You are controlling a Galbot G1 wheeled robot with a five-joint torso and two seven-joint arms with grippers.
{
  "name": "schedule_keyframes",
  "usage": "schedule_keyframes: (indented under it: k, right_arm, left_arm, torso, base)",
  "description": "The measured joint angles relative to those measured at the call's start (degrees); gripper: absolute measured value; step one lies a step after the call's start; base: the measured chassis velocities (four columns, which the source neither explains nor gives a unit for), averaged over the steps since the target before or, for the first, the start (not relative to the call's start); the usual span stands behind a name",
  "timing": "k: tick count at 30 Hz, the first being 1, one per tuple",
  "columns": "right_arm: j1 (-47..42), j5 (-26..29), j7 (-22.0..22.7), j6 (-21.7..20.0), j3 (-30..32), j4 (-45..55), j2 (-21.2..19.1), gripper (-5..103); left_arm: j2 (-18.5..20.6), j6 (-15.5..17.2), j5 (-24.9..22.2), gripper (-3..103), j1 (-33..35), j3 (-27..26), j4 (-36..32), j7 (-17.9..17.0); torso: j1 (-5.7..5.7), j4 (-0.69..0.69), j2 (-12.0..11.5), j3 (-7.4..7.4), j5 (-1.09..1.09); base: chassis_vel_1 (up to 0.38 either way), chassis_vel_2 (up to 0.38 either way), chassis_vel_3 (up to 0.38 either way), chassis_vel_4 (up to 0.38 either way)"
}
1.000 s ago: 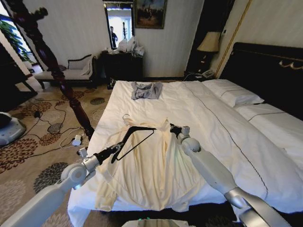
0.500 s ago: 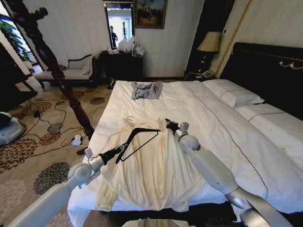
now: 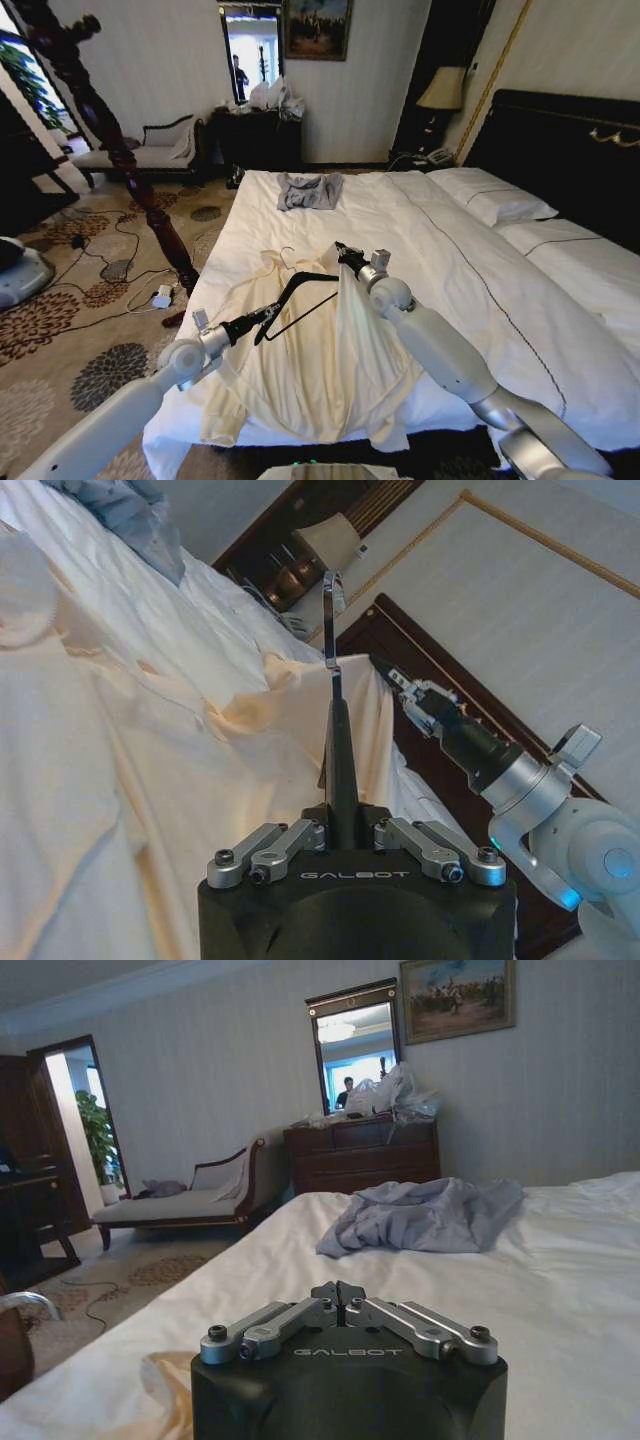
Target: Pick up the clothes from the bed and hang them on the clothes hanger.
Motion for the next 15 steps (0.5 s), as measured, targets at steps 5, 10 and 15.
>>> schedule_keyframes:
  k: [5, 10, 15]
  right_arm:
    - [0.35, 2.78, 1.02, -0.57, -0.65, 1.75, 0.64, 0]
    - [1.43, 5.03, 1.66, -0.91, -1.82, 2.87, 1.35, 0]
    - [1.93, 7.56, 2.05, -1.31, -2.49, 4.34, 1.87, 0]
  left_arm:
    - [-0.83, 0.2, 0.0, 15, -2.36, 2.84, 1.13, 0.48]
    - [-2.14, 0.67, -0.02, 15, -6.13, 5.43, 3.41, 1.19]
    - [-2.86, 0.77, -0.27, 15, -9.83, 7.14, 5.55, 2.28]
  torso:
    - [0.0, 0.01, 0.0, 0.0, 0.0]
    - [0.0, -0.02, 0.0, 0.0, -0.01]
    - [0.01, 0.02, 0.0, 0.0, 0.0]
  base:
    - [0.0, 0.0, 0.0, 0.0]
    - [0.0, 0.0, 0.0, 0.0]
    - [0.0, 0.0, 0.0, 0.0]
